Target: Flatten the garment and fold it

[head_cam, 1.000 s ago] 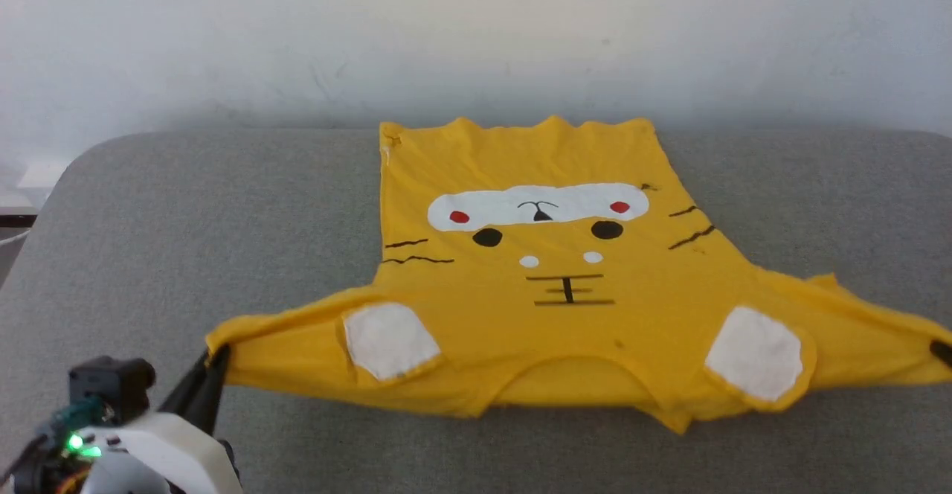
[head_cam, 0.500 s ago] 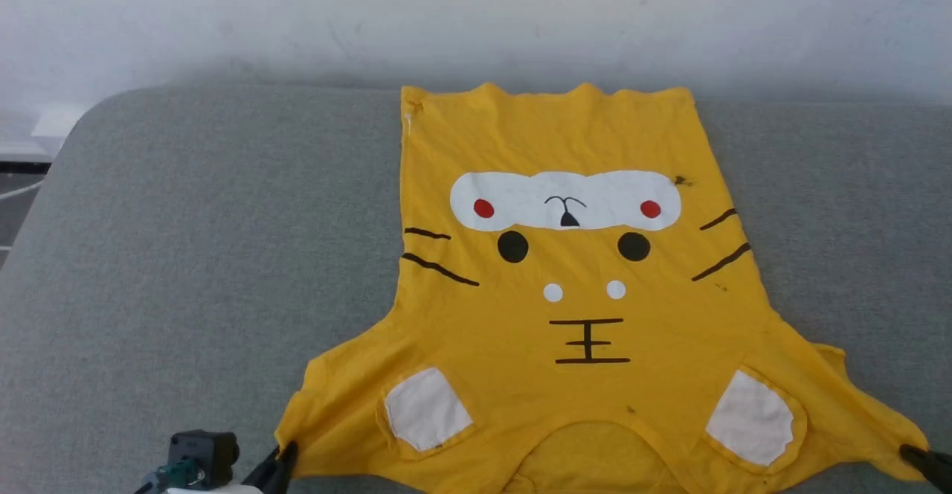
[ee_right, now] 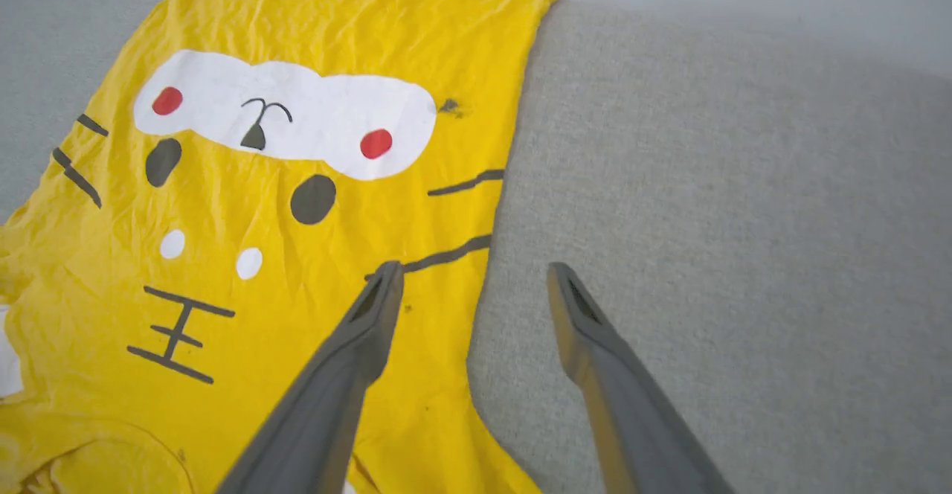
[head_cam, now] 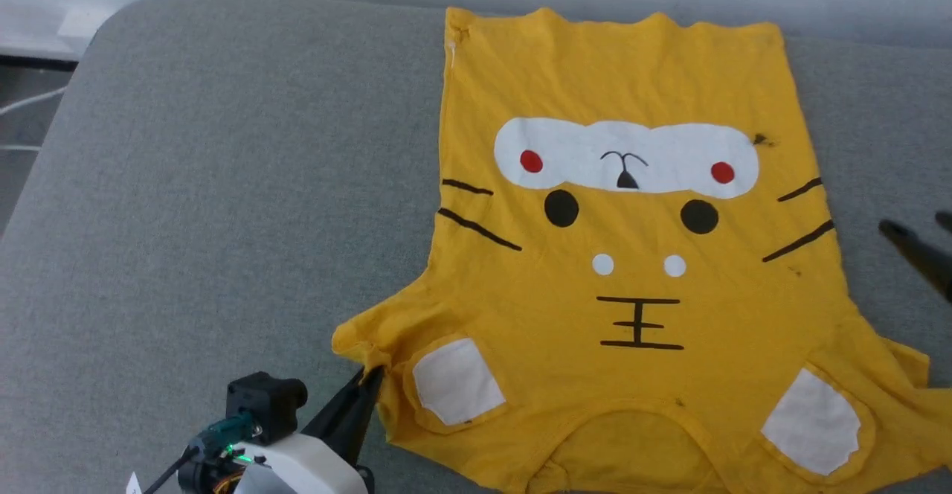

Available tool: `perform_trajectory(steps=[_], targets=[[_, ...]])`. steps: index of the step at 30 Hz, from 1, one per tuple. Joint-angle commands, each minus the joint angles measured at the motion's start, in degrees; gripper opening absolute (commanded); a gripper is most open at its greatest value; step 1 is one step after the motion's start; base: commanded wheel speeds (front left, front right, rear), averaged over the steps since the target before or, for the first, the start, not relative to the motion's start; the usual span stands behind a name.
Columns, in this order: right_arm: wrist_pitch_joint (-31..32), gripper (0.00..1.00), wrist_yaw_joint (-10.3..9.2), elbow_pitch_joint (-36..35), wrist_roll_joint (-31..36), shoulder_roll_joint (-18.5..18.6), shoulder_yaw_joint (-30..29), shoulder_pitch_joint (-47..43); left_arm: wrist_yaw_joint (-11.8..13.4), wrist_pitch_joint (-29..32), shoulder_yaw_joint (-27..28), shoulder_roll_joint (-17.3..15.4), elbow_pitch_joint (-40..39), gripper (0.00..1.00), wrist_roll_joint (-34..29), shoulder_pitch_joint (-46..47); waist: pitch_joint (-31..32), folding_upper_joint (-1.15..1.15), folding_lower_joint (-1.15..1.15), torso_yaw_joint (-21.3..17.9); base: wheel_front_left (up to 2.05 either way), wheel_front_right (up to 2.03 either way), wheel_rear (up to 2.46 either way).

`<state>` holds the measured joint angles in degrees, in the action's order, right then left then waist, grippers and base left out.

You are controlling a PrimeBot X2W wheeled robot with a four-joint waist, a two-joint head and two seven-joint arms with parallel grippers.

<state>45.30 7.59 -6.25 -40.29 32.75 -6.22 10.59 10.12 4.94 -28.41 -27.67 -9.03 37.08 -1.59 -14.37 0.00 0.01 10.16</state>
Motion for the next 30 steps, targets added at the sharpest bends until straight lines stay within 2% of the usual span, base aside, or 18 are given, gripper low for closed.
perform_trajectory(steps=[1,8,12,16,22,30], targets=[[1.03,1.0,-0.1,1.4,0.38,-0.1,0.64,4.38,0.1,-0.29,-0.61,0.56,-1.47,0.0,-0.98,1.15,-6.34,0.0,-0.01,4.97,0.0,0.0,0.0],[6.49,1.0,-0.1,14.21,5.86,0.99,3.49,25.44,0.2,-1.41,-3.49,4.25,-5.98,0.0,-2.94,4.04,-14.73,0.0,-0.01,11.81,0.0,0.0,0.0],[7.41,1.0,-0.1,22.2,10.75,2.98,5.07,35.3,-0.3,-2.02,-5.4,6.25,-6.6,0.0,-3.83,5.5,-17.97,0.0,-0.01,15.58,0.0,0.0,0.0],[7.07,1.0,-0.1,29.97,15.27,3.41,4.36,43.09,-0.64,-2.85,-6.39,7.73,-6.7,0.0,-4.12,6.44,-20.14,0.0,-0.01,18.24,0.0,0.0,0.0],[5.97,1.0,-0.1,37.22,20.65,6.13,6.23,48.54,-1.27,-3.84,-7.69,9.45,-6.41,0.0,-3.85,6.87,-21.86,0.0,-0.01,20.87,0.0,0.0,0.0],[4.78,1.0,-0.1,44.04,23.1,7.5,7.39,49.13,-1.59,-5.0,-7.99,10.48,-5.31,0.0,-3.56,7.46,-22.56,0.0,-0.01,21.08,0.0,0.0,0.0]])
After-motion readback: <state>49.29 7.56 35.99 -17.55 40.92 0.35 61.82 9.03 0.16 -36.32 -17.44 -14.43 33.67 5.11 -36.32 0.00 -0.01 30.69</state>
